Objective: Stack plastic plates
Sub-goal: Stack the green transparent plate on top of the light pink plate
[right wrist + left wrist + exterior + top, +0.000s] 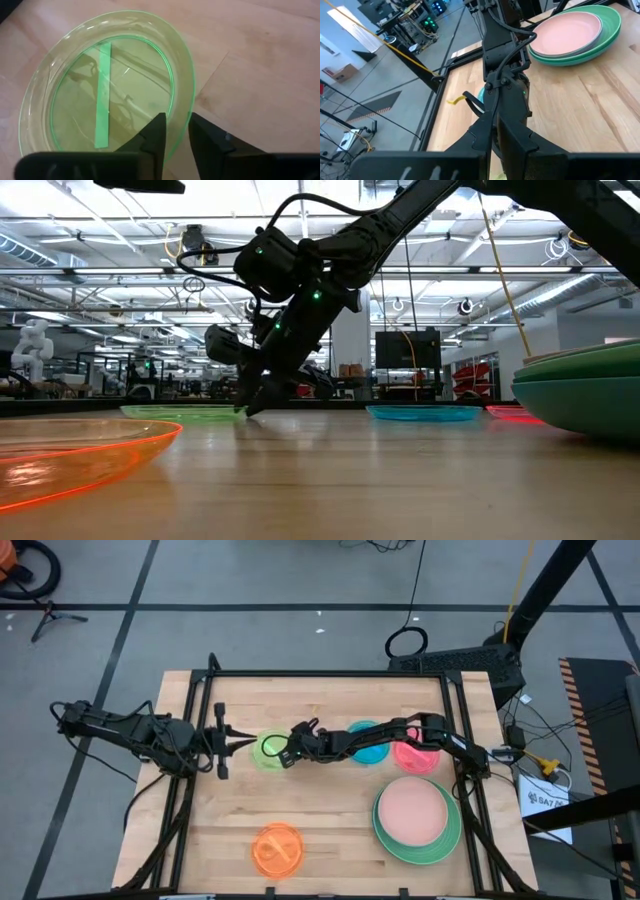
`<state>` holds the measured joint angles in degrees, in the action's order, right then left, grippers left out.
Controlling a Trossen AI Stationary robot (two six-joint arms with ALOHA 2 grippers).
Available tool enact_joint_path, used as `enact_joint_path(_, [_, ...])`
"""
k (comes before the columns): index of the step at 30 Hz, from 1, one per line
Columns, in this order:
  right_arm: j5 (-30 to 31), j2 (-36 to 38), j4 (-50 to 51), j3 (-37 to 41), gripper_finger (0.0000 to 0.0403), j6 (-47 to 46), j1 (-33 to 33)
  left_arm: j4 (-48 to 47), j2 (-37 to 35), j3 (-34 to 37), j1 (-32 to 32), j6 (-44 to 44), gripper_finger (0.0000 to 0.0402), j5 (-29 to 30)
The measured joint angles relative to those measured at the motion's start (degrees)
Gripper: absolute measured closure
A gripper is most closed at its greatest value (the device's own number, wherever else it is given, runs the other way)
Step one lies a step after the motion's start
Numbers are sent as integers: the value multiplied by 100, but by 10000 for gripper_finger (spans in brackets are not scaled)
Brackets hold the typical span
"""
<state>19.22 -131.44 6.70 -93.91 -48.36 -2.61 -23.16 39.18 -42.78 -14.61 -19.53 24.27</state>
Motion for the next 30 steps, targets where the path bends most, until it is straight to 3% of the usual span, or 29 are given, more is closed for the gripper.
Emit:
enact_joint_path(10, [-30,0,-21,0,398,320,2,10,0,-2,0,59,366,0])
enact_joint_path(23, [-160,575,250,4,400,854,-17,116,0,-4,0,85,366,3])
enact_joint_path(30, [-247,1269,1268,4,401,1205,-15,235,1,-4,0,143,366,4])
